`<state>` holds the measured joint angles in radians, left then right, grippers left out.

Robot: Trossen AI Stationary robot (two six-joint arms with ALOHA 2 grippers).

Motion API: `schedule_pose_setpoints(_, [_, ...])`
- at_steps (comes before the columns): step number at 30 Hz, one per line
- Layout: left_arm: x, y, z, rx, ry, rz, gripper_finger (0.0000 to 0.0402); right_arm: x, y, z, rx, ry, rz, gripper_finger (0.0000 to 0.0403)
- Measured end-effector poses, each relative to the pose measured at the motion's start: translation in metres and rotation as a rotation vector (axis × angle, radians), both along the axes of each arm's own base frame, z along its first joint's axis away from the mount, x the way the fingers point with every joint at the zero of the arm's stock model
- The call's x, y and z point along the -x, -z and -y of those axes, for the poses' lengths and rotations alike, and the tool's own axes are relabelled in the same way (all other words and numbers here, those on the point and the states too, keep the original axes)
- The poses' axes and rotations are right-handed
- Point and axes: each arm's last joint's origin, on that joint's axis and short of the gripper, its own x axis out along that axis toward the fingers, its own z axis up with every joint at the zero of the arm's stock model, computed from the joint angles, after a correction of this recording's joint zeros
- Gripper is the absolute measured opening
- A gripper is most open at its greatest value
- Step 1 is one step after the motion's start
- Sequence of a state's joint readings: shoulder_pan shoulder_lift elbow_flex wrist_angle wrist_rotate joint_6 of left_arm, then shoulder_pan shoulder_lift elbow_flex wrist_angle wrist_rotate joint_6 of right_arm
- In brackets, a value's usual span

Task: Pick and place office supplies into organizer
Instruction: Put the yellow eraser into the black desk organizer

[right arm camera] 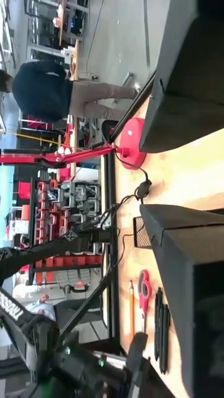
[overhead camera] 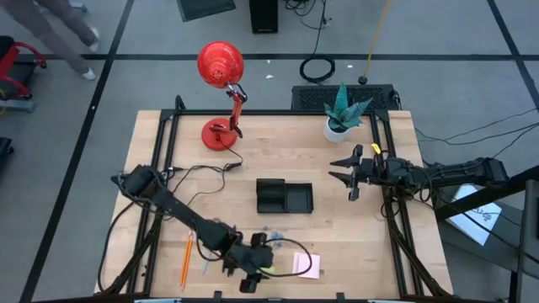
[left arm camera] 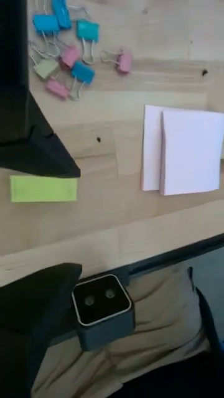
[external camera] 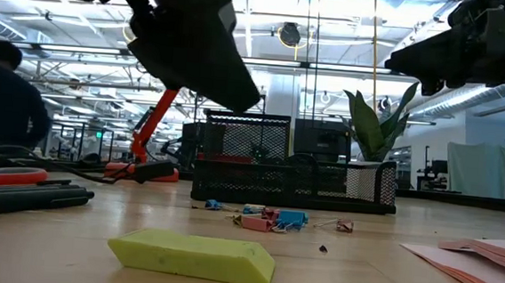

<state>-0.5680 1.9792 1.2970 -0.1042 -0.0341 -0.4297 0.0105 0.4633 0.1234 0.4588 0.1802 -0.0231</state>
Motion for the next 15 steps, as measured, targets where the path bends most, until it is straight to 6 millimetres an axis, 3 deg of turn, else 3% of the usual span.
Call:
schedule_pose_setpoints(6, [0.006,0.010,-0.005,-0.073,0.009,-0.037,0.0263,0.000,0.001,0.000,0.021,0.002,-0.012,0.0149])
schedule_pose_setpoints(15, [0.014,0.023,-0.007,-0.072,-0.007,-0.084,0.0245,0.000,0.002,0.000,0.022,0.002,-0.024,0.0152])
